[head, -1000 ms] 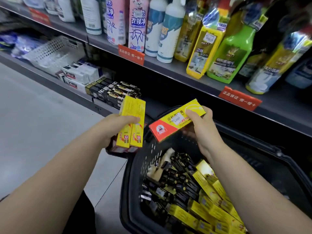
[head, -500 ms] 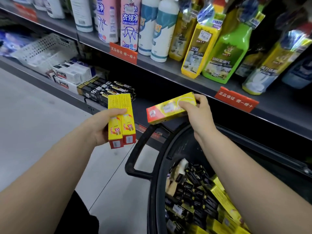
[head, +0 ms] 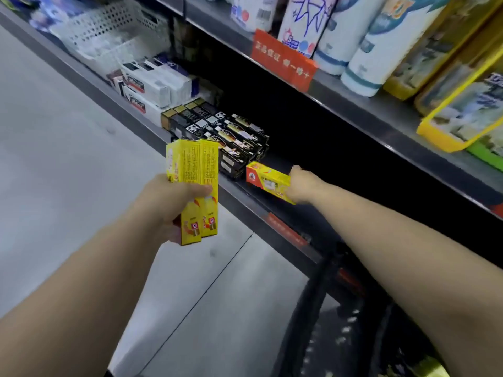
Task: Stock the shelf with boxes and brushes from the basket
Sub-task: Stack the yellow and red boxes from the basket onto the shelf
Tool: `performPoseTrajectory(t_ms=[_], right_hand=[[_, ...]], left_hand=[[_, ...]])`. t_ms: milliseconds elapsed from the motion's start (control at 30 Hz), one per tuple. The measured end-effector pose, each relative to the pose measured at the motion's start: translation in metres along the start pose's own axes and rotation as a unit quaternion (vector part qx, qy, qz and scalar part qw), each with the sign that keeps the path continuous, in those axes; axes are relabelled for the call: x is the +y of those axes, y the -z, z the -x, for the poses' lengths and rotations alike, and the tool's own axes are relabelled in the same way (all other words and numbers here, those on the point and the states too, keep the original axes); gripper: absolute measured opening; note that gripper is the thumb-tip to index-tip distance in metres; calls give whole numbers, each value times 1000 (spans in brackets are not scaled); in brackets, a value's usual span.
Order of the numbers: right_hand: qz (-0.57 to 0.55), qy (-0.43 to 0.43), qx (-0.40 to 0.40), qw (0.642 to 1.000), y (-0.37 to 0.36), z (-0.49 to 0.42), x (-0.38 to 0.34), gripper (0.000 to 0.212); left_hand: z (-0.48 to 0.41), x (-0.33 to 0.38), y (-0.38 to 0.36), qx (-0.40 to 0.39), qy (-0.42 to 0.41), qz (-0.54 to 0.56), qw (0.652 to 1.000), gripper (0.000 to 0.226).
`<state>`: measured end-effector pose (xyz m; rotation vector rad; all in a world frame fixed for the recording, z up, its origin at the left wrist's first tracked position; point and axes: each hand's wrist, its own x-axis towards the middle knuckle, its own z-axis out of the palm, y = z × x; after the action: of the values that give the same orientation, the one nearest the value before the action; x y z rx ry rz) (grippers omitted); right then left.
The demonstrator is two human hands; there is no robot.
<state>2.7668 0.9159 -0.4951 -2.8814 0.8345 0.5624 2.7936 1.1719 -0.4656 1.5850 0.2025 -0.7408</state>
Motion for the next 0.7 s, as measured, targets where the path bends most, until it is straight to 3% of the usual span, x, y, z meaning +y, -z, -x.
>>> performPoseTrajectory(t_ms=[200,367,500,567,633,700], right_hand=[[34,4,-68,997,-47,-41,7,61],[-25,22,-67,997,-60,-45,12,52],[-6,-1,-65,998,-43,-34,0,65],[-41,61,-42,996,-24,-25,-9,70],[-216,167,-74,959,-1,-12,-21,80],[-405,237,-158,868,20,6,-34,97]], left_hand=[[-22,-4,-14,-7,13,7,1000,14],[-32,-5,-27,-1,13,10,1000,17],[-32,-5,-33,-10,17,2,1000,28],[-33,-6,-35,-15,15,2,1000,27],[-32,-6,-36,-19,14,-2,1000,26],[-31,-5,-36,-46,12,-16,999,27]])
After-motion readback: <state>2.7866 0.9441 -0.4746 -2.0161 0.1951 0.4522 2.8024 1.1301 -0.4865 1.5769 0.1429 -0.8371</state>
